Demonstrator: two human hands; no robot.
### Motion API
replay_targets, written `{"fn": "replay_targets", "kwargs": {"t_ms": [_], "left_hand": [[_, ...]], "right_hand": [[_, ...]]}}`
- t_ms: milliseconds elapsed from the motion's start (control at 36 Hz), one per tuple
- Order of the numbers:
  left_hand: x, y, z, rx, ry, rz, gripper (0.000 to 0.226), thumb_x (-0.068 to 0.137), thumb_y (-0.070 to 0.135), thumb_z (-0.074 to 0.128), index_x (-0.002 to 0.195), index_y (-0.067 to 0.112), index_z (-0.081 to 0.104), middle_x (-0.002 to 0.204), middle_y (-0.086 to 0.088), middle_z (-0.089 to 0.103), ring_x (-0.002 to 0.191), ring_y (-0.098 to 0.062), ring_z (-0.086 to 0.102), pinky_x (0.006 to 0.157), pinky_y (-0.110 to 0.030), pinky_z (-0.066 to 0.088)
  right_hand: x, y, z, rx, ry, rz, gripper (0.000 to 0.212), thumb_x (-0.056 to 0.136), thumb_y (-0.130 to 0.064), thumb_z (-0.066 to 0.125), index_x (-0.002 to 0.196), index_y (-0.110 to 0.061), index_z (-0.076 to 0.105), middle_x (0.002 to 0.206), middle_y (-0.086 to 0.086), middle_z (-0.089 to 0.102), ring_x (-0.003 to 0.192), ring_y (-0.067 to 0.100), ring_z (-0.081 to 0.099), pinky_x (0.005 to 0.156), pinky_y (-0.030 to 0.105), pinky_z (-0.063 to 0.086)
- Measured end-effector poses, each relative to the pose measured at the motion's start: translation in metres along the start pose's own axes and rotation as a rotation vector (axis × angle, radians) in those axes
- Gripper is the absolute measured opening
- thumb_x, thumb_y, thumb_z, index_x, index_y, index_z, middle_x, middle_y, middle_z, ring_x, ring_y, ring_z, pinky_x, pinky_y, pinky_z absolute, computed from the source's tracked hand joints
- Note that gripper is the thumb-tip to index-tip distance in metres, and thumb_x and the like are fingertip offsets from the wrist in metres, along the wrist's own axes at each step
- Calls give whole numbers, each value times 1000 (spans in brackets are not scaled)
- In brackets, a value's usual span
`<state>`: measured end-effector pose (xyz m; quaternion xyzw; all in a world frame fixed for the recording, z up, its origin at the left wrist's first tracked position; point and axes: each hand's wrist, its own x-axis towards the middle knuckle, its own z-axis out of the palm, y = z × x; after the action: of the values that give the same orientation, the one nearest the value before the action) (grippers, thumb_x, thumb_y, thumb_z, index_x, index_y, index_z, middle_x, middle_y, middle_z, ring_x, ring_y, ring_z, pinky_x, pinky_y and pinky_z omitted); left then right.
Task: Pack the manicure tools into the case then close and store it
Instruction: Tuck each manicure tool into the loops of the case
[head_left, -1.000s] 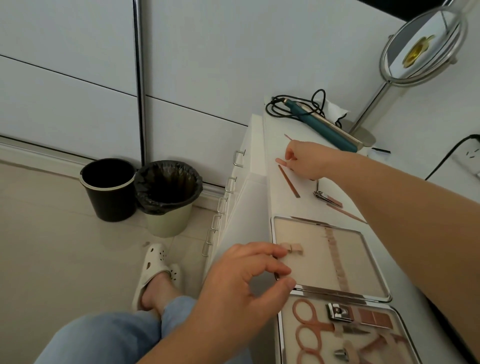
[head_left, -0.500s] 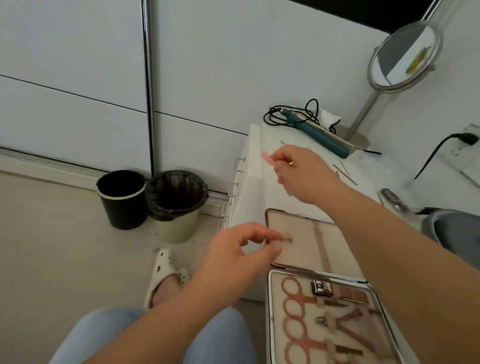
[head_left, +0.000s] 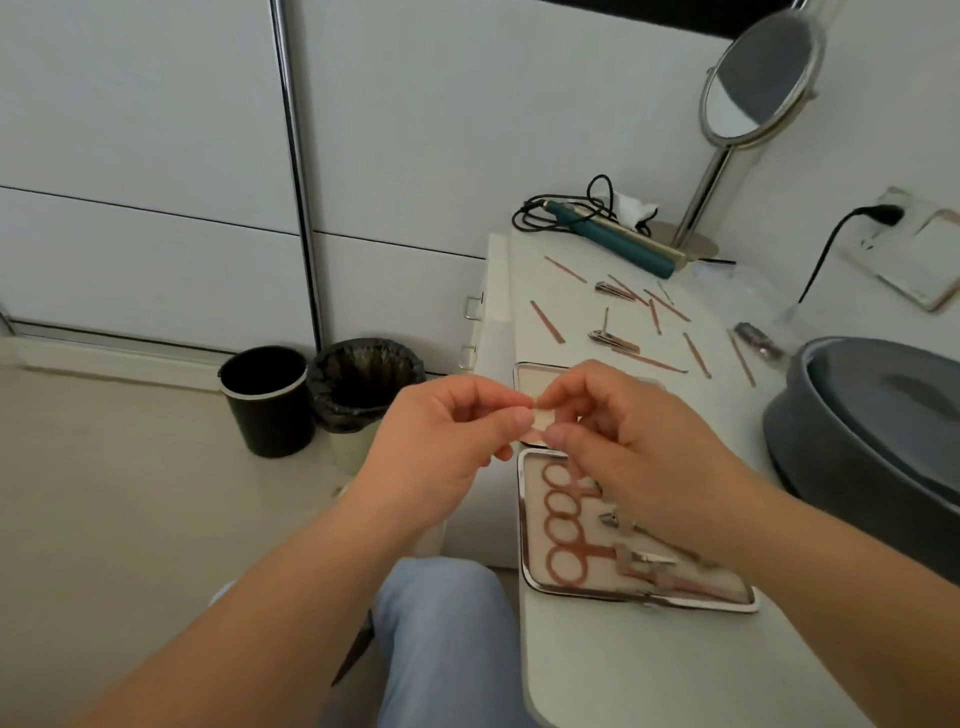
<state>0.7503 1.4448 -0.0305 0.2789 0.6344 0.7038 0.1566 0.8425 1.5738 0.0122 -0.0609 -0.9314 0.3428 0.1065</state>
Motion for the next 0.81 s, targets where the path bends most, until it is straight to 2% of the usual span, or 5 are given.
{"fn": "replay_targets", "kwargs": {"t_ms": [83, 361, 583, 694, 806], "left_hand": [[-5, -1, 4, 22, 18, 2, 18, 74, 6, 69, 68, 22, 70, 51, 7, 63, 46, -2, 52, 49, -12, 43], [-14, 1, 13, 111, 63, -2, 11, 73, 16, 72, 71, 27, 71, 59, 12, 67, 54, 0, 57, 54, -11, 46], [-7, 4, 17, 702, -20, 305, 17, 74, 27, 71, 91, 29, 72, 74, 23, 58, 83, 5, 53, 74, -8, 41], [6, 7, 15, 732, -23, 303, 15, 73, 28, 71, 88, 34, 71, 68, 25, 57, 74, 13, 51, 66, 1, 36], [27, 9, 10, 793, -38, 193, 7, 73, 33, 69, 78, 37, 68, 56, 33, 54, 69, 19, 48, 62, 3, 32]], "right_hand": [[-8, 4, -1, 51, -3, 57, 12, 83, -27, 61, 90, -36, 56, 80, -12, 63, 67, 7, 63, 67, 28, 55], [-25, 25, -12, 273, 148, 143, 16, 80, -11, 66, 77, -27, 65, 69, 0, 66, 59, -1, 57, 60, 9, 47], [-27, 40, -17, 236, 197, 178, 12, 80, -17, 66, 76, -29, 65, 76, 0, 68, 66, 6, 60, 60, 5, 46], [-28, 50, -19, 191, 236, 196, 8, 80, -27, 64, 77, -35, 64, 73, -12, 67, 69, -2, 59, 59, 5, 45], [-28, 63, -25, 157, 350, 256, 10, 84, -28, 60, 78, -35, 62, 79, -11, 64, 76, 7, 59, 59, 13, 43]]}}
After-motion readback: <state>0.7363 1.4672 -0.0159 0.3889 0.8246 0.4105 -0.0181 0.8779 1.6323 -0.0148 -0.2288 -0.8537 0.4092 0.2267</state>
